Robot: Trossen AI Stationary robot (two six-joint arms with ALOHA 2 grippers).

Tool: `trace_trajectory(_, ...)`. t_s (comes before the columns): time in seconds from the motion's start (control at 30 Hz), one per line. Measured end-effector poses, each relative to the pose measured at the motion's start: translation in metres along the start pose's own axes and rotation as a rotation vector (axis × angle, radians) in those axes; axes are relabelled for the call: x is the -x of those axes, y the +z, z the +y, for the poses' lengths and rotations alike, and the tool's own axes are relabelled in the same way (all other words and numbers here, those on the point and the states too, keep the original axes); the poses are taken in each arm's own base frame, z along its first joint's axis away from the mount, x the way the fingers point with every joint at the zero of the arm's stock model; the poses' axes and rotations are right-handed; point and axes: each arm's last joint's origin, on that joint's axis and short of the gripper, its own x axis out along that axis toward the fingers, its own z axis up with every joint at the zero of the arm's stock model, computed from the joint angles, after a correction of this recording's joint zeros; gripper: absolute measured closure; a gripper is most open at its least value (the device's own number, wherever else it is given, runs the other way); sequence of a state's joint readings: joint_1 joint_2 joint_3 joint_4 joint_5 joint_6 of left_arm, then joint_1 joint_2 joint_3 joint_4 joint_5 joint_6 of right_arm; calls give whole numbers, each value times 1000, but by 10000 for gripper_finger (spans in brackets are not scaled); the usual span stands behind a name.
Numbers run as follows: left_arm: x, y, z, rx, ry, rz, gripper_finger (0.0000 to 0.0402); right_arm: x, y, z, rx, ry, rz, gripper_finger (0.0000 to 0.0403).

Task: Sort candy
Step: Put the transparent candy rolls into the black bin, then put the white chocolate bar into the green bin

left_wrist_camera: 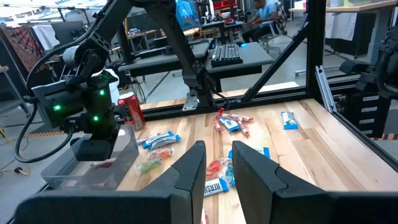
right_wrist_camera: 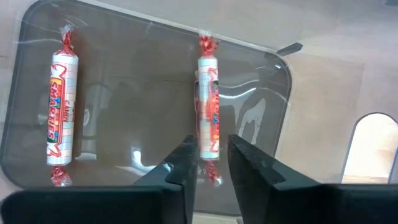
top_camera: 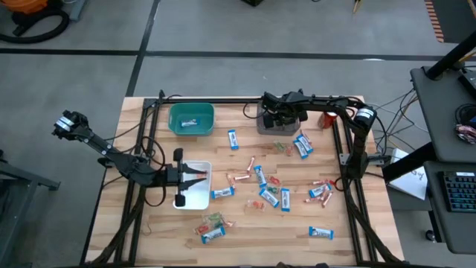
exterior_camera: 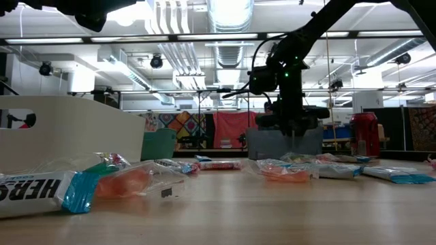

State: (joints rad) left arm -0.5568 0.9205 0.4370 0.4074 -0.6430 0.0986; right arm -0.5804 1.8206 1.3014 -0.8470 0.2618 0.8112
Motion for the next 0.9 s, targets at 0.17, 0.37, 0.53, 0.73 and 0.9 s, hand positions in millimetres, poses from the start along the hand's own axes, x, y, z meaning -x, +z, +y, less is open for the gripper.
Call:
trace_trajectory(0.17,0,0,0,3,0,0,338,0,0,0,3,1,2,291)
trace_trajectory(0.37,0,-1,0,0,-1,6,338,16,6,3,66,48,-7,268)
trace_trajectory(0.53,0,-1,0,3,-1,6,338,49,5,3,114,122,-68,260)
trace_trajectory(0.73,-1,-3,-1,32,-1,18,338,108,-23,2,238,234,-175,265)
trace_trajectory(0.9,-5,-2,-4,39,-1,24,338,150,-84,9,471,346,-275,274)
